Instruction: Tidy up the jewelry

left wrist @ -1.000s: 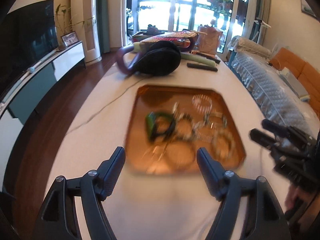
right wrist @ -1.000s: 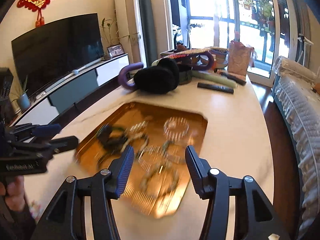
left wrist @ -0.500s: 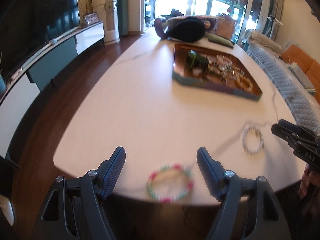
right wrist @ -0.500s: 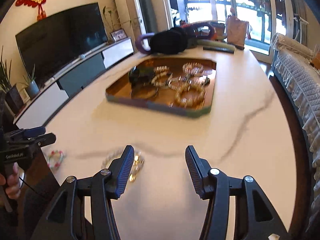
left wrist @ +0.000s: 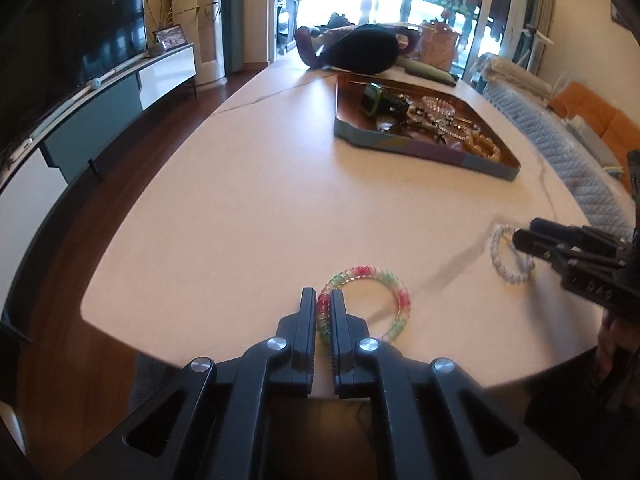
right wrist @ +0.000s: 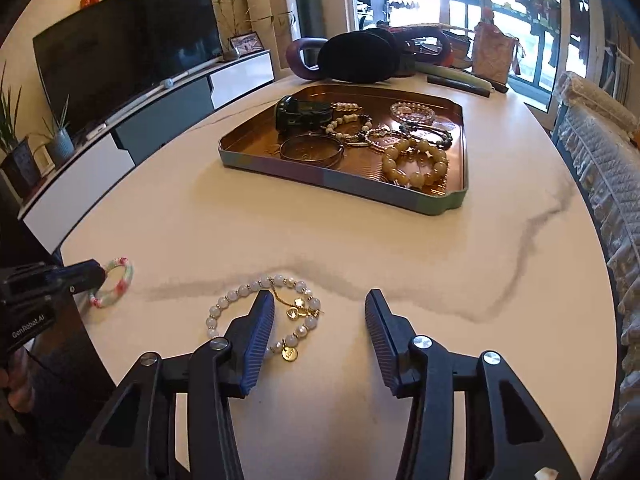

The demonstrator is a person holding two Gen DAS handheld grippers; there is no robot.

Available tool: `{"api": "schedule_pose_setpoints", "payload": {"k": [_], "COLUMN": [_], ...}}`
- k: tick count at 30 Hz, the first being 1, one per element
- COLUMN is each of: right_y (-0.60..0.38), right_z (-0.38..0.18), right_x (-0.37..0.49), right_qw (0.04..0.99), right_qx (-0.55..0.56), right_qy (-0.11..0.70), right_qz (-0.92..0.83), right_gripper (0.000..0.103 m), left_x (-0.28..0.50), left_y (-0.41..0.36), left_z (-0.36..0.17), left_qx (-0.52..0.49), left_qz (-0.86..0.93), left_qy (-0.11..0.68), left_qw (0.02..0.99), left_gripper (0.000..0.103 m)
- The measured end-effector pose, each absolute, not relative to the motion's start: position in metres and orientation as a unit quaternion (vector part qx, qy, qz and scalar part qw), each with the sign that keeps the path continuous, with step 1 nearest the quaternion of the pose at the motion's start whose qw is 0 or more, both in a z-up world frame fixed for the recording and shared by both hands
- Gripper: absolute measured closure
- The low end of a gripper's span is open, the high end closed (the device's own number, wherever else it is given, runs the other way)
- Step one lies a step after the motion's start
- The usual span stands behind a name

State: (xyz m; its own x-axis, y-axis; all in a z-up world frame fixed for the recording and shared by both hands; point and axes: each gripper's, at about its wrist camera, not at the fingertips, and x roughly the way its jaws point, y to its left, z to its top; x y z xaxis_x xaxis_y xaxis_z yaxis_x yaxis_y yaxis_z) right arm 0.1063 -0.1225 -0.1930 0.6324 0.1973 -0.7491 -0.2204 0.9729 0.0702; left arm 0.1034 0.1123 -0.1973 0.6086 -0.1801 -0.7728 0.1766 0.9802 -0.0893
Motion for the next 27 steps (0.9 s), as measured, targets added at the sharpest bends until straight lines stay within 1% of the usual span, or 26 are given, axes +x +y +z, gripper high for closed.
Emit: {"api": "schedule_pose_setpoints", "payload": {"k": [1,2,5,12,14,16,19,22,23,24,26,27], "right_y": [-0.12,-0.117,-0.117,-0.137,-0.14,-0.142,-0.139,-0.137,-0.138,-0.139,-0.142,-0.144], "right_z": [-0.193,-0.194,-0.194,-0.186,-0.18,-0.172,-0.163,-0.164,-0.165,-0.166,-0.172,-0.176], "right_x": [0.107,0.107,0.108,0.106,0.105,0.103,0.103,0.107,0.105,0.105,0.109,0.111], "right_qw": [0.904,0.906,0.907,0.913,0.915,0.918,0.922,0.918,0.92,0.919,0.916,0.913], "right_qx": [-0.029,-0.047,-0.056,-0.004,0.001,0.007,-0.016,-0.026,-0.027,-0.029,-0.023,-0.016], "right_qy": [0.411,0.406,0.402,0.388,0.383,0.373,0.365,0.377,0.373,0.373,0.382,0.388], "right_qz": [0.111,0.109,0.116,0.121,0.124,0.131,0.128,0.123,0.121,0.12,0.12,0.125], "right_gripper": [0.072,0.088,0.089,0.09,0.103,0.103,0.103,0.103,0.097,0.095,0.086,0.085], "left_x": [0.105,0.107,0.114,0.115,0.114,0.115,0.116,0.118,0.118,0.118,0.12,0.121], "left_y": [0.111,0.109,0.102,0.085,0.08,0.077,0.072,0.07,0.069,0.068,0.067,0.065], "left_z": [-0.197,-0.197,-0.196,-0.188,-0.183,-0.178,-0.169,-0.166,-0.165,-0.165,-0.168,-0.17], "left_qx": [-0.005,-0.005,-0.015,-0.025,-0.024,-0.021,-0.019,-0.021,-0.02,-0.02,-0.02,-0.02], "left_qz": [-0.101,-0.102,-0.109,-0.12,-0.126,-0.128,-0.129,-0.131,-0.131,-0.133,-0.135,-0.136], "left_qy": [0.429,0.427,0.431,0.432,0.428,0.425,0.419,0.417,0.417,0.418,0.421,0.423], "left_qw": [0.898,0.898,0.896,0.894,0.895,0.896,0.899,0.899,0.899,0.898,0.897,0.896], "left_gripper": [0.097,0.097,0.097,0.097,0.097,0.097,0.097,0.097,0.097,0.097,0.097,0.097]}}
